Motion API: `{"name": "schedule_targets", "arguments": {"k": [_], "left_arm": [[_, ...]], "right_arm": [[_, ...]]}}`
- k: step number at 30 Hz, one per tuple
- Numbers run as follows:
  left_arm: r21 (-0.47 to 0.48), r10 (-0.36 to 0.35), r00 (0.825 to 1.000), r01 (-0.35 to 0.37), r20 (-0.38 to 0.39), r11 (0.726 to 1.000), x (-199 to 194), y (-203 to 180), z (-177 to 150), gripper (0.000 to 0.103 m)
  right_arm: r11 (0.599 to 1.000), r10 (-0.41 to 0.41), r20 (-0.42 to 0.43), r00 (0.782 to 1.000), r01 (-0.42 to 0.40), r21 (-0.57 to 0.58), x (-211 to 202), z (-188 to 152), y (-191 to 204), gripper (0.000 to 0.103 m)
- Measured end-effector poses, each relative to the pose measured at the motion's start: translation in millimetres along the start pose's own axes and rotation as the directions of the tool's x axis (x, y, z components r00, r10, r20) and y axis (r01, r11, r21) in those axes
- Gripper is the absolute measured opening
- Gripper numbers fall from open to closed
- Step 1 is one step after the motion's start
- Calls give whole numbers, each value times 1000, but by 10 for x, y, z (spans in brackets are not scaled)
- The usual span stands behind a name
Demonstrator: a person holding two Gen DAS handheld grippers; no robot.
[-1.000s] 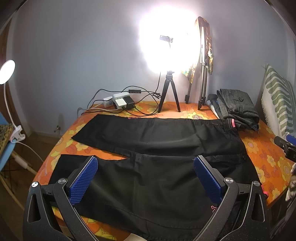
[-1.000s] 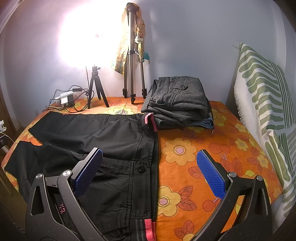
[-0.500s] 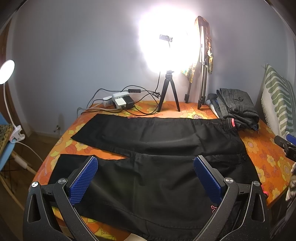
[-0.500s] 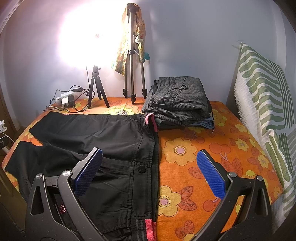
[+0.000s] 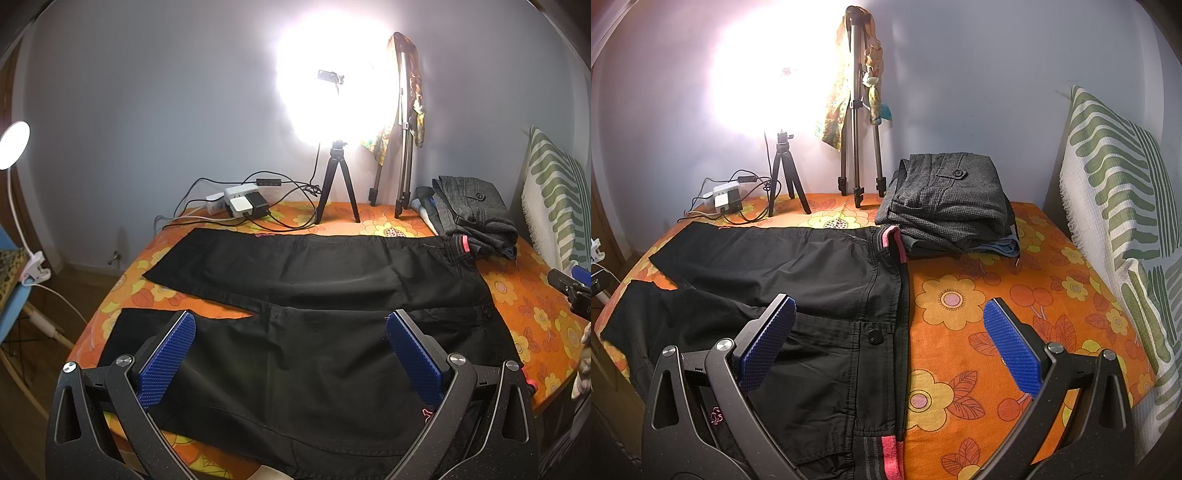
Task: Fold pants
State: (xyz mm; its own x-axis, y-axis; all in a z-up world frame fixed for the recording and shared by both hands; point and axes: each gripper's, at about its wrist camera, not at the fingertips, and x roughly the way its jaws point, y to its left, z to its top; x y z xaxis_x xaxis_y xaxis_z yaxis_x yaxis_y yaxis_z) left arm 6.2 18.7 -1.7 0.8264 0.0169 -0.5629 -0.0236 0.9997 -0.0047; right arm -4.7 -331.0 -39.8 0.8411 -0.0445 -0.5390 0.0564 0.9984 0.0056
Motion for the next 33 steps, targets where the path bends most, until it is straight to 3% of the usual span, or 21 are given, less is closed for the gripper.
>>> {"name": "schedule_targets", "arguments": {"k": [25,33], "left_arm": [[18,12,1000,-12,5,1000,15,24,-28,103],[7,4,1000,-4,7,1000,1,96,-78,103]], "right_arm": [[1000,10,-8,1000,-10,-11,-4,-29,35,103],[995,79,-37,996,-82,-63,18,-138,69,103]]}}
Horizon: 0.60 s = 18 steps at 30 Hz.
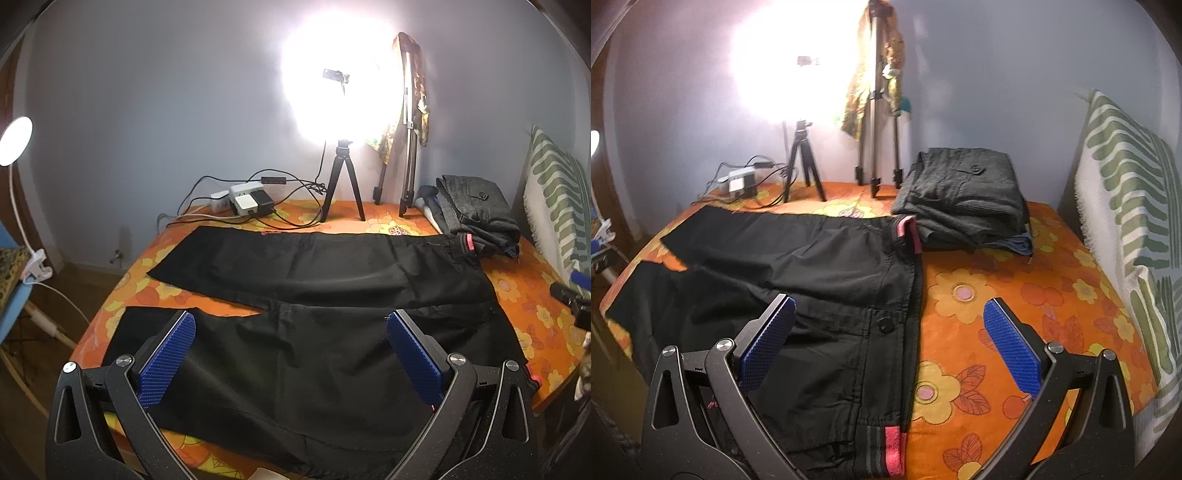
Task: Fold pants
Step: 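Move the right tool to the trouser leg hem and close on it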
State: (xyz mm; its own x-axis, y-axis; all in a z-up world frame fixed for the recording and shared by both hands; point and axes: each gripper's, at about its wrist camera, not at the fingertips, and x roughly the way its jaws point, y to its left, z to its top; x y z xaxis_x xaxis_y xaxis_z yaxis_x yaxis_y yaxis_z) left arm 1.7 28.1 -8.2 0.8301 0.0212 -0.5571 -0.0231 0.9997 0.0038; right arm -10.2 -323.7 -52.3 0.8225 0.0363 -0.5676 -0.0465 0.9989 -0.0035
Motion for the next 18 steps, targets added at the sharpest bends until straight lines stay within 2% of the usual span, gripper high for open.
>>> {"name": "schedule_targets", "arguments": {"k": [2,9,11,15,18], "left_arm": [[2,-1,1000,1,-1,1000,4,65,-26,103],[-19,72,996,-73,-49,997,87,395,-161,101],[-59,78,993,-83,-84,995,133,564,-195,94],[-133,88,987,-106,-135,985,187,822,-246,88],[-159,107,982,-132,-156,978,181,986,-255,82]], "right_arm": [[999,26,-11,1000,-26,-21,15,-41,26,103],[980,152,-78,985,-160,-117,48,-244,218,89],[969,183,-94,979,-196,-150,43,-307,309,86],[939,247,-116,962,-267,-214,7,-420,511,84],[910,308,-147,940,-336,-243,-17,-513,683,82]]}}
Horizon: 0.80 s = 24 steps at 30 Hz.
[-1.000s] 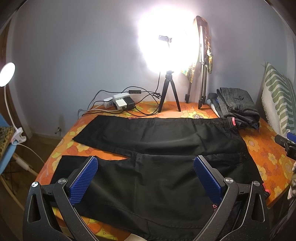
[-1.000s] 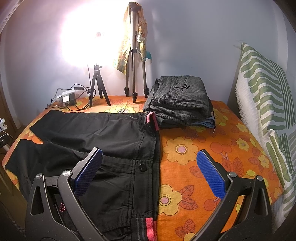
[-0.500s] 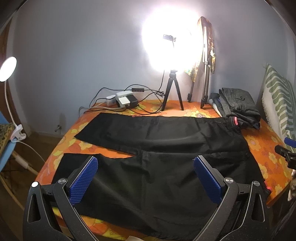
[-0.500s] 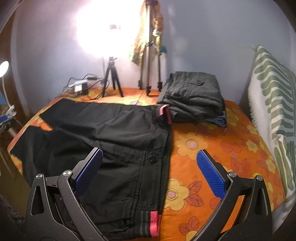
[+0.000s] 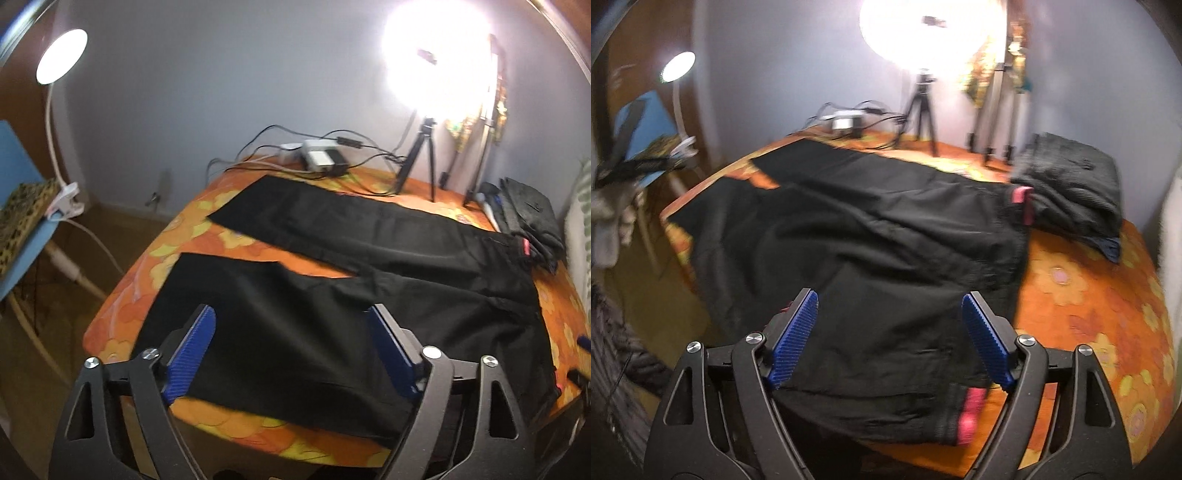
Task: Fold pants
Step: 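Move the right tool to the trouser leg hem and close on it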
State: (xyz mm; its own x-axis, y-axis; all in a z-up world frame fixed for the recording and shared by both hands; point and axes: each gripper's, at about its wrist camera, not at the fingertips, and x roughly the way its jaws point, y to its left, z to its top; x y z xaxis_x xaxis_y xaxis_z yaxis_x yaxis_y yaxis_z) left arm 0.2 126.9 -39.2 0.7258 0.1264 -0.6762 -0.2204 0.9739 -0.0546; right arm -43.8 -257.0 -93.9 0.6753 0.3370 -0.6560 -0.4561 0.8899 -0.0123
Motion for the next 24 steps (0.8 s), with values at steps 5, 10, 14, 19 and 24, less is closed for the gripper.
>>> {"name": "schedule_targets", "arguments": {"k": [5,10,14,19,24], "left_arm": [[-77,15,1000,-16,-19,997,24,295,37,79],[-99,63,996,-68,-59,993,129,560,-45,70],[-133,62,994,-73,-85,988,193,725,-117,67],[-155,48,993,-64,-108,986,227,830,-206,67],[-170,17,990,-40,-138,985,273,874,-288,67]], "right_arm": [[991,106,-58,993,-110,-74,134,-94,324,75],[972,204,-117,972,-216,-97,238,-167,559,71],[948,246,-175,953,-275,-164,333,-266,835,67],[930,221,-218,951,-273,-245,451,-350,1059,64],[930,205,-235,950,-264,-257,578,-324,1092,57]]}}
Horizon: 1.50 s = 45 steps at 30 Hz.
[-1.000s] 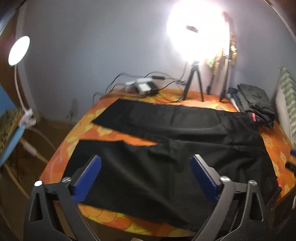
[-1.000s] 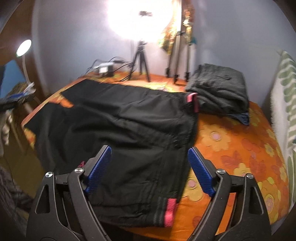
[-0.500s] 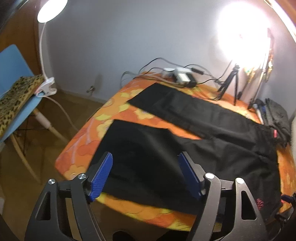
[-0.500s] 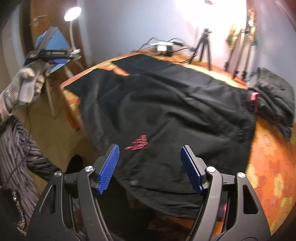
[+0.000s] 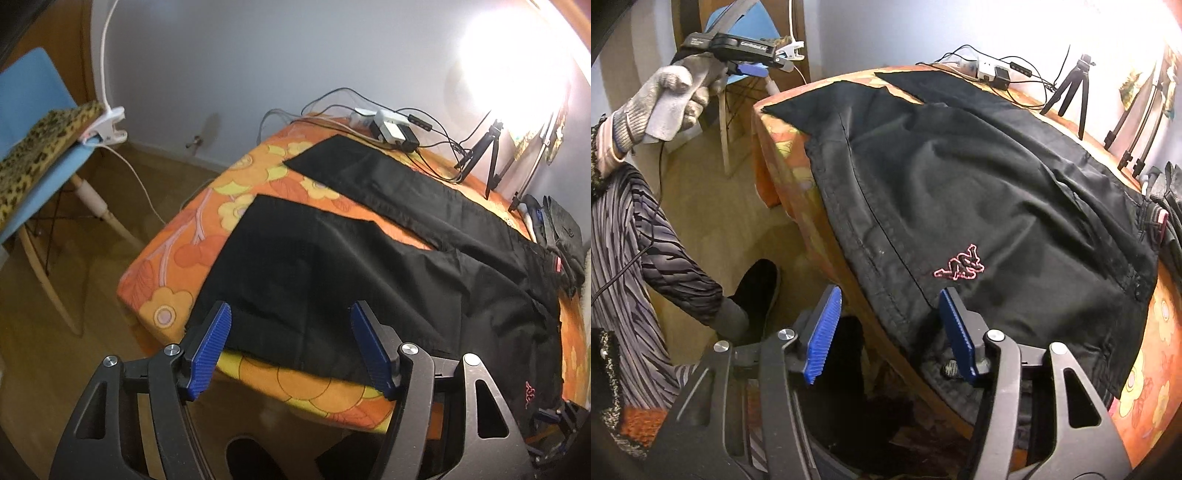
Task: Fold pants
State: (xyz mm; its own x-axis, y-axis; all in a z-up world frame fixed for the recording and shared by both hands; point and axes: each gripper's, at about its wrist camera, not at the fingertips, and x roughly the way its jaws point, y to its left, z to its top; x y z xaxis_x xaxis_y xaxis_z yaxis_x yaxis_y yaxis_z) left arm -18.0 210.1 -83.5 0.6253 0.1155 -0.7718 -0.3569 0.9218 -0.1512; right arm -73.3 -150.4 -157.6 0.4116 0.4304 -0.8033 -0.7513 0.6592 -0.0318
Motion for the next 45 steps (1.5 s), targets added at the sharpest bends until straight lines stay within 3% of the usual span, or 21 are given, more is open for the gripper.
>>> {"name": "schedule_targets", "arguments": {"k": [2,4,6,9,11,18,22,33,45], "left_arm": [[-5,-6,1000,6,-10,1000,15,17,-15,67],[-5,-10,1000,10,-16,1000,33,26,-27,67],[-4,-13,1000,13,-26,1000,57,42,-43,67],[-11,-33,998,33,-44,999,85,57,-70,67],[-7,-48,997,48,-57,999,99,46,-90,67],[-65,-133,985,126,-109,990,121,5,-188,68],[-126,-202,968,184,-148,975,162,-57,-257,68],[-278,-339,917,277,-210,920,335,-336,-393,68],[-446,-342,932,257,-120,857,410,-348,-322,68]], "right_arm": [[1000,0,-7,1000,0,-7,36,30,-13,53],[1000,-4,-22,1000,3,-10,64,54,-14,39],[1000,-1,-34,999,1,-10,100,70,-22,34],[1000,19,-32,999,-19,-6,94,112,-38,14],[1000,2,-15,1000,-2,-2,59,148,-69,11],[996,-72,59,996,70,47,-78,370,-284,8],[988,-140,84,987,133,82,-98,534,-457,7],[982,-164,120,979,151,115,-140,727,-553,7],[977,-158,146,977,133,164,-291,733,-638,7]]}}
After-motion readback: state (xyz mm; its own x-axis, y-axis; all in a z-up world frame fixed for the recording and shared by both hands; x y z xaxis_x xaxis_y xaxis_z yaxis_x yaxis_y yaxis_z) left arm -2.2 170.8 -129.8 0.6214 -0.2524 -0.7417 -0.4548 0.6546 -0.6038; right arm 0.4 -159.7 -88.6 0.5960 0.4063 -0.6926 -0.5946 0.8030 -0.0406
